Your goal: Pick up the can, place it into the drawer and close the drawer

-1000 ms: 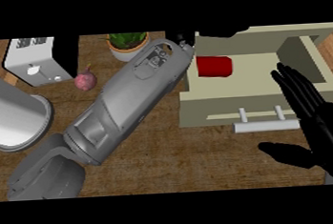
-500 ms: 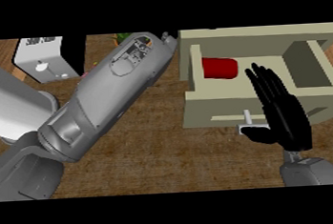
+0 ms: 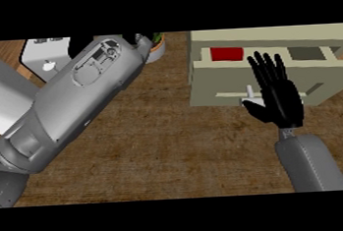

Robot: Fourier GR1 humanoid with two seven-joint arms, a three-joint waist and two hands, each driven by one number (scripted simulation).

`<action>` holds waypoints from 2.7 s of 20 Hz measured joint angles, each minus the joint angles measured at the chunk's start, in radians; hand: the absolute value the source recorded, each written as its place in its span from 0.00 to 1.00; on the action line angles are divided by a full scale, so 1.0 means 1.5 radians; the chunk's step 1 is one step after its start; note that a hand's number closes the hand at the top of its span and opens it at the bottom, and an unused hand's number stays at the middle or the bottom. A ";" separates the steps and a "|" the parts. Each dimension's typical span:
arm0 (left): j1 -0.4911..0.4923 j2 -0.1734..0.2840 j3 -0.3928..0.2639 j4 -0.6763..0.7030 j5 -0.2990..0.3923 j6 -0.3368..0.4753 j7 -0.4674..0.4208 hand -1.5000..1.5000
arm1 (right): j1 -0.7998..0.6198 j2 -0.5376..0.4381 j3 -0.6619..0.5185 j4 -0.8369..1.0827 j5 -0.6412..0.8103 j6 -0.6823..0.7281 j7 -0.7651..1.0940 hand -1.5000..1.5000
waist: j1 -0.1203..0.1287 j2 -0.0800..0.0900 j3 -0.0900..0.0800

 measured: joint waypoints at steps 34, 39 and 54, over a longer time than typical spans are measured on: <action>0.266 0.162 0.012 -0.327 -0.074 -0.028 0.078 0.00 | -0.454 -0.036 -0.138 0.617 0.068 -0.271 0.013 0.00 | 0.022 0.025 0.009; 0.294 0.168 0.020 -0.343 -0.079 -0.039 0.066 0.00 | -0.480 -0.043 -0.151 0.656 0.062 -0.269 0.002 0.00 | 0.023 0.027 0.008; 0.346 0.188 0.039 -0.384 -0.090 -0.046 0.062 0.00 | -0.516 -0.012 -0.299 0.648 -0.117 -0.186 -0.198 0.00 | 0.009 0.029 0.013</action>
